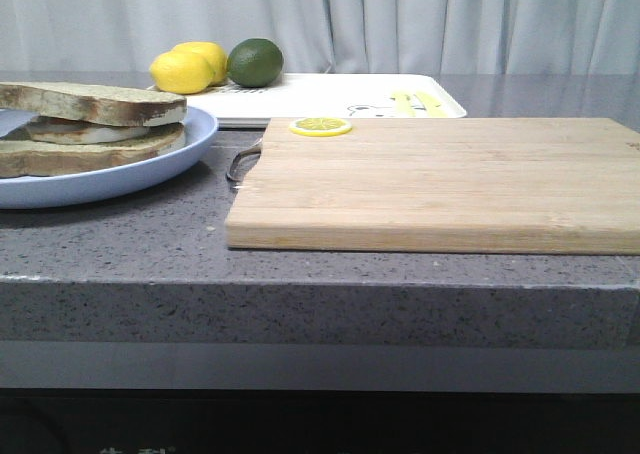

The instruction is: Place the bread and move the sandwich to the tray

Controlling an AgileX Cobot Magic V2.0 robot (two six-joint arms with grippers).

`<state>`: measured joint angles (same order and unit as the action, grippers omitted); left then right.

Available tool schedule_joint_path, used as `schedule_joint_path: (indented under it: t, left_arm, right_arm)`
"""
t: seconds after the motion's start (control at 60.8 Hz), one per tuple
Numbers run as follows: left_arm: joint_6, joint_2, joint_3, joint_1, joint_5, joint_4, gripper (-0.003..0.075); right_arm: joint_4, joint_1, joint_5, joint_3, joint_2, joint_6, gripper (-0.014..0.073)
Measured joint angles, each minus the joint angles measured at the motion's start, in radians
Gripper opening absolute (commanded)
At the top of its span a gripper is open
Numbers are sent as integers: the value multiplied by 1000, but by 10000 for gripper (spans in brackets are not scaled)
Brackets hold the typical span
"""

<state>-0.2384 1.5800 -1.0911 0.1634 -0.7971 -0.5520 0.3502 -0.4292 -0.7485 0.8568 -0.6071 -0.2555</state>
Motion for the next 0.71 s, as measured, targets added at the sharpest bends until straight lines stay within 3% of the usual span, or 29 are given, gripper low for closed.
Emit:
schedule_joint_path:
  t: [0.444, 0.707]
  left_arm:
    - [0, 0, -72, -3, -34, -14, -20]
    - [-11, 2, -182, -77, -53, 12, -20]
  right_arm:
    - [0, 0, 0, 0, 0, 0, 402]
    - [0, 0, 0, 0, 0, 0, 402]
